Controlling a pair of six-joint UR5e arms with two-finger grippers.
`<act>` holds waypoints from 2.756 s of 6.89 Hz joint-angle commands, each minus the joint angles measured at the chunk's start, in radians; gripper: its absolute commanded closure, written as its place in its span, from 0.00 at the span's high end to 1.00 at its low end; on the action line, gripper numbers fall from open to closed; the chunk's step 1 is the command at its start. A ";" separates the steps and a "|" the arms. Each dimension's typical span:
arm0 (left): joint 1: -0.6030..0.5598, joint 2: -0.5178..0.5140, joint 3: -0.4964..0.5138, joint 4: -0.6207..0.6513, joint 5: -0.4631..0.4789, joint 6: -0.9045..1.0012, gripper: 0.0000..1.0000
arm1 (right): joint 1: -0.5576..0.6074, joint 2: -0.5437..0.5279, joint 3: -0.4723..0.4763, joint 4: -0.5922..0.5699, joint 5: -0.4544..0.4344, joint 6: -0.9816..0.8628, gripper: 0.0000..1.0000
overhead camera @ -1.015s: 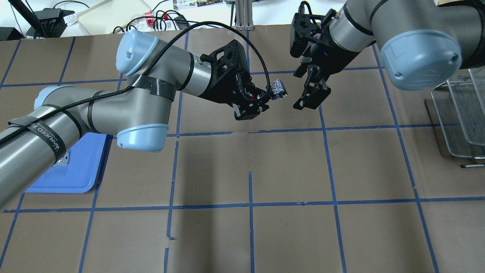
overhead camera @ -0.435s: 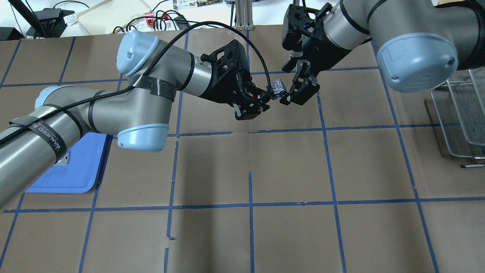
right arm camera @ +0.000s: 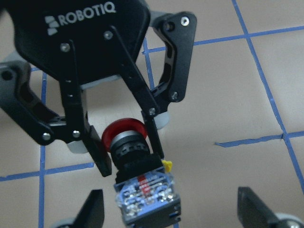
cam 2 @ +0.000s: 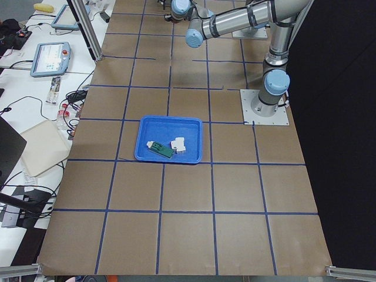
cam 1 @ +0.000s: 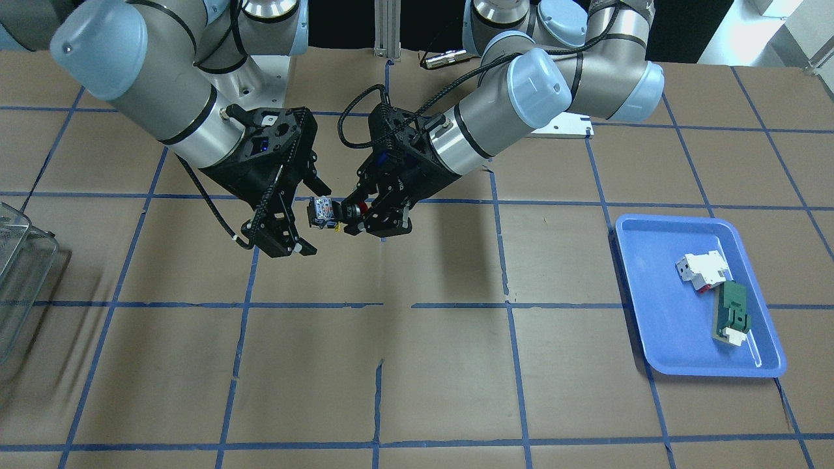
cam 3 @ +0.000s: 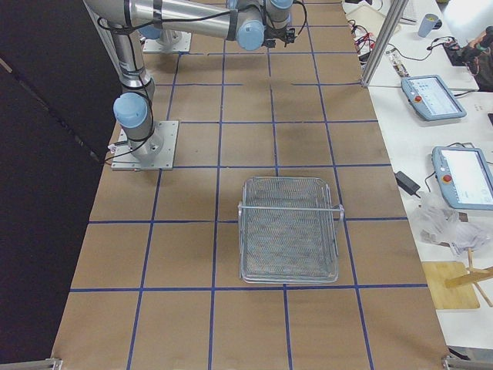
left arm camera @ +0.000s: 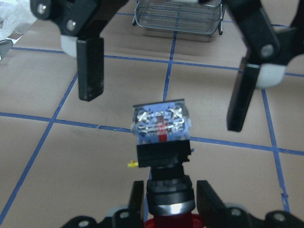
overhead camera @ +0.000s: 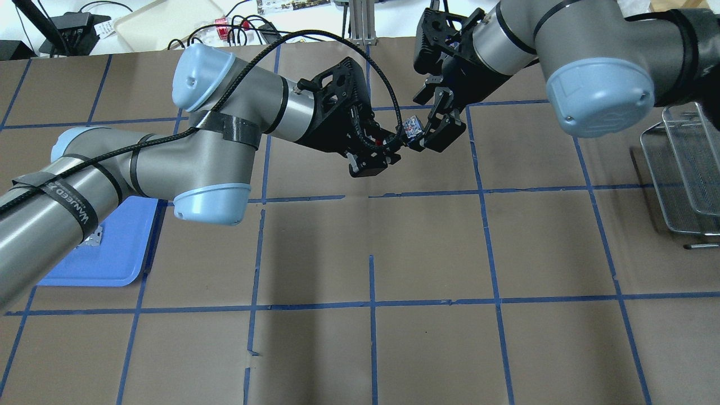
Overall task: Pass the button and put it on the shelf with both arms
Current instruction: 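Close the right gripper on the button's red cap beside the left gripper, then open the left gripper and pull it back from the button, then carry the button with the right gripper to the wire basket shelf while left arm retracts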
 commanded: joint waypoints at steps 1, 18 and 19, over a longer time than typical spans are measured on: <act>0.000 0.002 0.000 0.000 0.001 -0.001 0.00 | 0.003 0.031 -0.001 -0.022 0.033 0.015 1.00; 0.113 0.031 0.016 -0.007 0.307 -0.134 1.00 | -0.150 -0.039 -0.004 0.065 -0.153 -0.055 0.00; 0.150 0.045 0.018 -0.062 0.392 -0.172 1.00 | -0.212 -0.043 -0.009 0.087 -0.194 -0.110 0.00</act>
